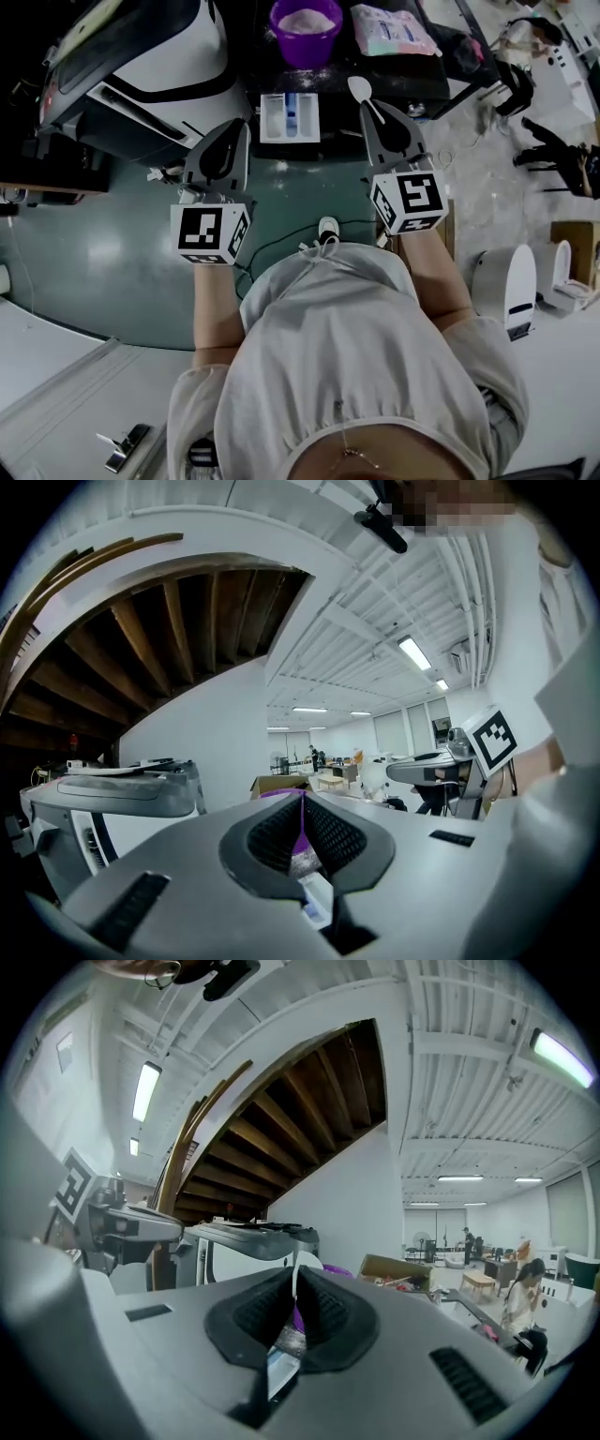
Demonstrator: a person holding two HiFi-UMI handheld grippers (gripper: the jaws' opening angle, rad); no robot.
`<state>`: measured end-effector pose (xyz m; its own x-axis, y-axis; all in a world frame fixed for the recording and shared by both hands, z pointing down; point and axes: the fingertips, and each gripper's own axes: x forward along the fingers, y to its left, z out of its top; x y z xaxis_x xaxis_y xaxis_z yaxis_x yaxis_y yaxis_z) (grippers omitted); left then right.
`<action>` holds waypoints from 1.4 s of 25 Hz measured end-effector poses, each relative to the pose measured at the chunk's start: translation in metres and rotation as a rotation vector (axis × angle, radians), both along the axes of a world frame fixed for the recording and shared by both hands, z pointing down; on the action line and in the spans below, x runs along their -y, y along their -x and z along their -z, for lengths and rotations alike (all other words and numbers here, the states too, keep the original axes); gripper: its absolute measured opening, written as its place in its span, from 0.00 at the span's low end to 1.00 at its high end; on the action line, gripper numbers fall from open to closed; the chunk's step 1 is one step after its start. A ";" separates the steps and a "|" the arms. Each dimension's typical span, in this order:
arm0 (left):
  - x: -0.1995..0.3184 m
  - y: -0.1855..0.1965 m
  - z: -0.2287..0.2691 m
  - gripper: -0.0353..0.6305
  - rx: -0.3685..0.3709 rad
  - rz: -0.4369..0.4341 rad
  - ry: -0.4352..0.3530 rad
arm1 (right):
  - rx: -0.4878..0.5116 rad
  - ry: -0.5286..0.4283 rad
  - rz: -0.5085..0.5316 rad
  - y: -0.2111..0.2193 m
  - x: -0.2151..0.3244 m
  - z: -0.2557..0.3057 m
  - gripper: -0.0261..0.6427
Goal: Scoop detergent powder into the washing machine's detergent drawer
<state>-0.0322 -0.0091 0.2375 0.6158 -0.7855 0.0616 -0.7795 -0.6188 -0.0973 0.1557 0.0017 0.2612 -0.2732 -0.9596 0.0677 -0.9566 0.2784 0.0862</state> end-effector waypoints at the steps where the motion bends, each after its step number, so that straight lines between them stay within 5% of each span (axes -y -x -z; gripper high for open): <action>1: 0.012 -0.008 0.000 0.09 0.000 0.005 -0.002 | -0.002 0.000 0.012 -0.005 0.013 0.001 0.05; 12: 0.099 -0.043 -0.015 0.09 0.017 0.025 0.033 | -0.030 0.044 0.062 -0.037 0.122 -0.007 0.05; 20: 0.169 -0.042 -0.017 0.09 0.015 -0.060 0.033 | -0.076 0.134 0.070 -0.023 0.197 -0.017 0.05; 29: 0.241 -0.040 -0.033 0.09 0.028 -0.176 0.054 | -0.188 0.386 0.102 -0.018 0.283 -0.050 0.05; 35: 0.266 -0.040 -0.041 0.09 0.016 -0.242 0.053 | -0.362 0.625 0.182 -0.007 0.307 -0.079 0.05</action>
<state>0.0074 -0.2747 0.2785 0.7840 -0.6110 0.1099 -0.6069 -0.7916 -0.0710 0.1631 -0.3053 0.3407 -0.2816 -0.6543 0.7019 -0.8324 0.5304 0.1605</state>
